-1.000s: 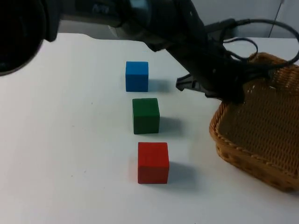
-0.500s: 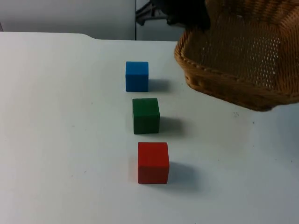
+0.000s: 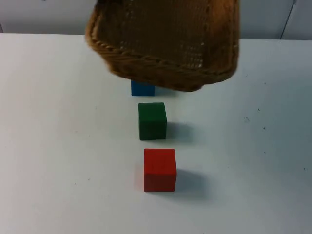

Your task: Pick up the basket with the left hand and place the blue cube into the basket with the right hand.

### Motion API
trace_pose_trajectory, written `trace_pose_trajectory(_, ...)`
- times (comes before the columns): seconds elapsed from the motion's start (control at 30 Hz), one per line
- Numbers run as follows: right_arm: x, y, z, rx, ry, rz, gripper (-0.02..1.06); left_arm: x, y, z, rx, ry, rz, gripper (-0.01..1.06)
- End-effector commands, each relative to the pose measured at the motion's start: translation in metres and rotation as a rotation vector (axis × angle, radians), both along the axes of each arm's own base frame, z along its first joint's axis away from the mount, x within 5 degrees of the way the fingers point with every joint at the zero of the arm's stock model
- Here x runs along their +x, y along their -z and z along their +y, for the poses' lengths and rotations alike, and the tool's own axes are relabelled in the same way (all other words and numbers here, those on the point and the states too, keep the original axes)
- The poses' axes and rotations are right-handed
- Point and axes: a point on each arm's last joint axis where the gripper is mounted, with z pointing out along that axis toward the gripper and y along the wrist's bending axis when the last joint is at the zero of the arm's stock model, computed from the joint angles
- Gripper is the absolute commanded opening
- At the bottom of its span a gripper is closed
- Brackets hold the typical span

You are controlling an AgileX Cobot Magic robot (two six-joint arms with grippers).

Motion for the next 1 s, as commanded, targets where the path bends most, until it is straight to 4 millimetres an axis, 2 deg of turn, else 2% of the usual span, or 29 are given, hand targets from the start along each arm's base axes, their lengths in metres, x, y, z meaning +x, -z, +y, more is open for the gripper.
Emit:
trace_pose_trajectory(0.0, 0.001, 0.001, 0.0, -0.003, 0.011, -0.007, 1.04, -0.018, -0.012, 0.024, -0.044, -0.033, -0.04, 0.0)
trace_pose_trajectory(0.07, 0.001, 0.001, 0.0, -0.003, 0.011, -0.007, 1.04, -0.035, -0.009, 0.05, -0.059, -0.066, -0.032, 0.0)
trace_pose_trajectory(0.1, 0.001, 0.001, 0.0, -0.003, 0.011, -0.007, 1.04, -0.035, -0.009, 0.05, -0.059, -0.066, -0.032, 0.0)
trace_pose_trajectory(0.23, 0.001, 0.001, 0.0, -0.003, 0.011, -0.007, 1.04, -0.07, -0.01, 0.09, -0.049, -0.11, -0.035, 0.0)
trace_pose_trajectory(0.27, 0.001, 0.001, 0.0, -0.003, 0.011, -0.007, 1.04, -0.07, -0.01, 0.09, -0.049, -0.11, -0.035, 0.0)
trace_pose_trajectory(0.4, 0.001, 0.001, 0.0, -0.006, 0.009, -0.007, 1.04, -0.105, -0.007, 0.116, -0.03, -0.162, -0.042, 0.0)
trace_pose_trajectory(0.43, 0.001, 0.001, 0.0, -0.006, 0.009, -0.007, 1.04, -0.105, -0.007, 0.116, -0.03, -0.162, -0.042, 0.0)
trace_pose_trajectory(0.57, 0.001, 0.001, 0.0, -0.006, 0.009, -0.007, 1.04, -0.14, 0.004, 0.132, -0.014, -0.158, -0.022, 0.0)
trace_pose_trajectory(0.73, 0.001, 0.001, 0.0, -0.006, 0.009, -0.007, 1.04, -0.157, 0.018, 0.141, -0.015, -0.155, 0.02, 0.0)
trace_pose_trajectory(0.97, 0.001, 0.001, 0.0, -0.006, 0.009, -0.007, 1.04, -0.168, 0.034, 0.147, -0.021, -0.143, 0.06, 0.0)
